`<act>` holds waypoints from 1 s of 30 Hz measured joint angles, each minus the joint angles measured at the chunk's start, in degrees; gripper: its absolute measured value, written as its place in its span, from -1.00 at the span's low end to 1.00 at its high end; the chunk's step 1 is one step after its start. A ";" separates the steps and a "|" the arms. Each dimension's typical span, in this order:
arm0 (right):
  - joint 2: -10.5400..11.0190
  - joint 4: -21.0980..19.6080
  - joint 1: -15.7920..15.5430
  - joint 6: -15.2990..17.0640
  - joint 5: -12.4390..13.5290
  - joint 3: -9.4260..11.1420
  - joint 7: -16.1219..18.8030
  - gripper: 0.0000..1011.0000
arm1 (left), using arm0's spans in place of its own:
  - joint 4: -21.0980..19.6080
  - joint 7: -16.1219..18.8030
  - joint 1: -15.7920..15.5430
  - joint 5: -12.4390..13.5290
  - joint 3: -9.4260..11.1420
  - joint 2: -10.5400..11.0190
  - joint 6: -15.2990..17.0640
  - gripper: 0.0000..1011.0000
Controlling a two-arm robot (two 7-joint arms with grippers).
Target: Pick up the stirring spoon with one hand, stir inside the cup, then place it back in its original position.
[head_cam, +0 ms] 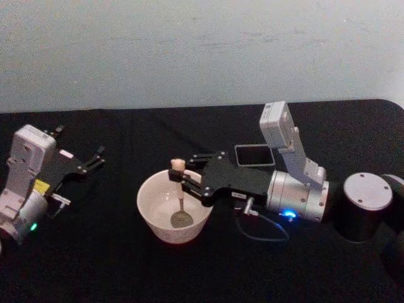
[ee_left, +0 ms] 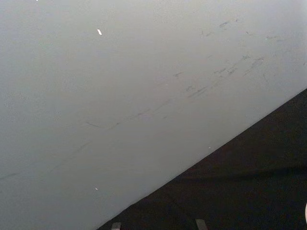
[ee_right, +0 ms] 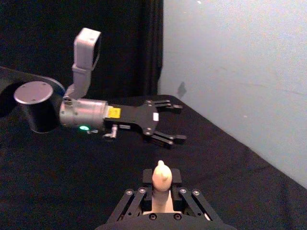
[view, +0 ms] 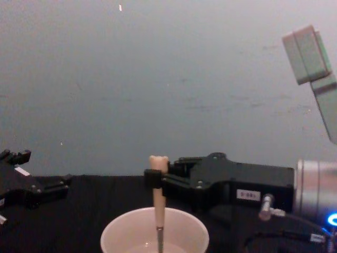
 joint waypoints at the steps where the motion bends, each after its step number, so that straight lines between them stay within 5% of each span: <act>1: -0.26 0.01 0.13 0.01 0.05 -0.36 0.16 -0.57 | 0.00 0.00 0.00 0.00 0.00 0.00 0.00 0.98; 16: -4.43 4.58 3.51 -1.31 -1.81 -3.03 -0.64 -0.57 | 0.00 0.00 0.00 0.00 0.00 0.00 0.00 0.98; 30: -6.80 9.63 5.56 -2.19 -4.91 -1.61 -4.47 -0.57 | 0.00 0.00 0.00 0.00 0.00 0.00 0.00 0.98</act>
